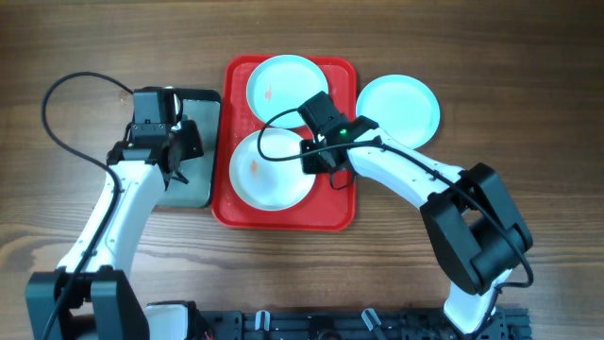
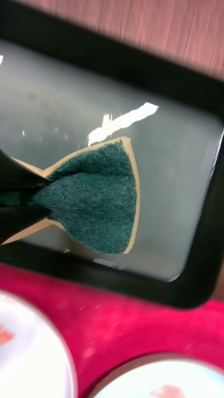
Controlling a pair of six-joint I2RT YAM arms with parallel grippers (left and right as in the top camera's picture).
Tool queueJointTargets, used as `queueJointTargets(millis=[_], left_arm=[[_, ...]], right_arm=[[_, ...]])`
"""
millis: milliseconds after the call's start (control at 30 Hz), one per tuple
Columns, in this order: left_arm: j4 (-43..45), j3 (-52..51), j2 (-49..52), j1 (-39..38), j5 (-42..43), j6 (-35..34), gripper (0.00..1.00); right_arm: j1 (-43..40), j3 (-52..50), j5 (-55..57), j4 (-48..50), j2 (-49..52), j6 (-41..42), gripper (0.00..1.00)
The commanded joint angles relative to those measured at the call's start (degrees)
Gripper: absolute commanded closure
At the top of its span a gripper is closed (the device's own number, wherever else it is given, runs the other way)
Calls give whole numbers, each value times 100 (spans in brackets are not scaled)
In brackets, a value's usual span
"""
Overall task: Clean dirty plates on tray and stack at the side
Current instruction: 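Carry the green sponge right toward the white plate with the left gripper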
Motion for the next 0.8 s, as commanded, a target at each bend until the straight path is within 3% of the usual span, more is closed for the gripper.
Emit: queueJointTargets(millis=[0, 333, 467, 567, 767], left_arm=[[-2, -13, 118, -11, 837, 538, 96], [20, 11, -149, -20, 876, 660, 96], [-9, 9, -411, -186, 1620, 629, 96], [-210, 9, -407, -479, 2081, 315, 96], [-542, 2, -205, -1027, 2028, 7, 96]], right_arm=[[9, -63, -396, 107, -101, 22, 96], [9, -63, -396, 109, -101, 20, 96], [9, -63, -393, 114, -101, 20, 96], [9, -63, -393, 116, -101, 17, 96], [9, -63, -393, 116, -101, 17, 96]])
